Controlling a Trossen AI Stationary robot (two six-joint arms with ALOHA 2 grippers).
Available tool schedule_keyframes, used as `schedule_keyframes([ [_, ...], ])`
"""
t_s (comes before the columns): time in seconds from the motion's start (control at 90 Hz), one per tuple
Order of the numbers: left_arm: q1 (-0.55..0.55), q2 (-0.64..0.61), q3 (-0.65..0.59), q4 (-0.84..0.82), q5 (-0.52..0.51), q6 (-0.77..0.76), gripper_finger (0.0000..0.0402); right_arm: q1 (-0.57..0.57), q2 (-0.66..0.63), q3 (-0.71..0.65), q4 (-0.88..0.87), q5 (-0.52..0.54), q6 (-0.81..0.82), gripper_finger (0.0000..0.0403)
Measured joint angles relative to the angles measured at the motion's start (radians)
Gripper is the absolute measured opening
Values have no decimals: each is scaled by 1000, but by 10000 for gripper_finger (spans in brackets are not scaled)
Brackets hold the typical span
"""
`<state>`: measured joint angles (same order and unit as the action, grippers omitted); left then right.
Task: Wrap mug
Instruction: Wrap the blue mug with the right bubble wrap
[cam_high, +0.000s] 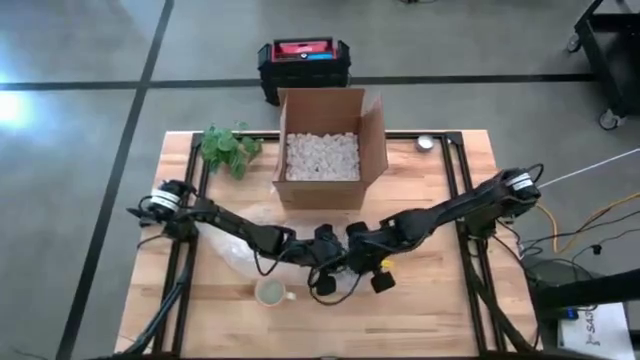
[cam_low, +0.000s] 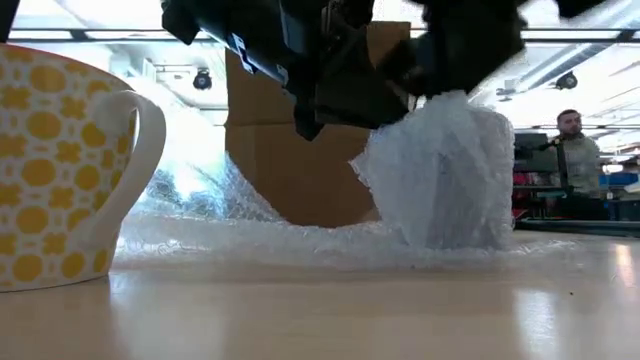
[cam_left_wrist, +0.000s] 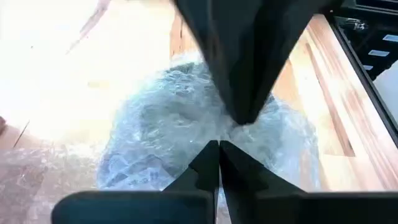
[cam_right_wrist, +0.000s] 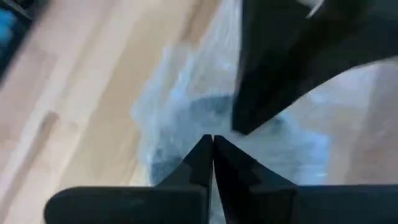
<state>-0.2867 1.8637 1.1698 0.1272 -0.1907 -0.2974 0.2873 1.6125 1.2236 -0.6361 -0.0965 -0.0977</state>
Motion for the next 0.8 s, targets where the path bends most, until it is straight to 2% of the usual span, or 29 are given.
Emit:
schedule_keyframes([
  [0.211,0,0,0,0,0,0,0,-2,10,-15,12,149,0,0],
  [0.544,0,0,0,-1,0,0,0,-4,158,-74,89,134,18,0],
  [0.656,0,0,0,-2,-1,0,0,-4,154,-69,86,128,-1,0],
  [0.8,0,0,0,-1,0,0,0,-4,82,-42,38,113,-5,0],
])
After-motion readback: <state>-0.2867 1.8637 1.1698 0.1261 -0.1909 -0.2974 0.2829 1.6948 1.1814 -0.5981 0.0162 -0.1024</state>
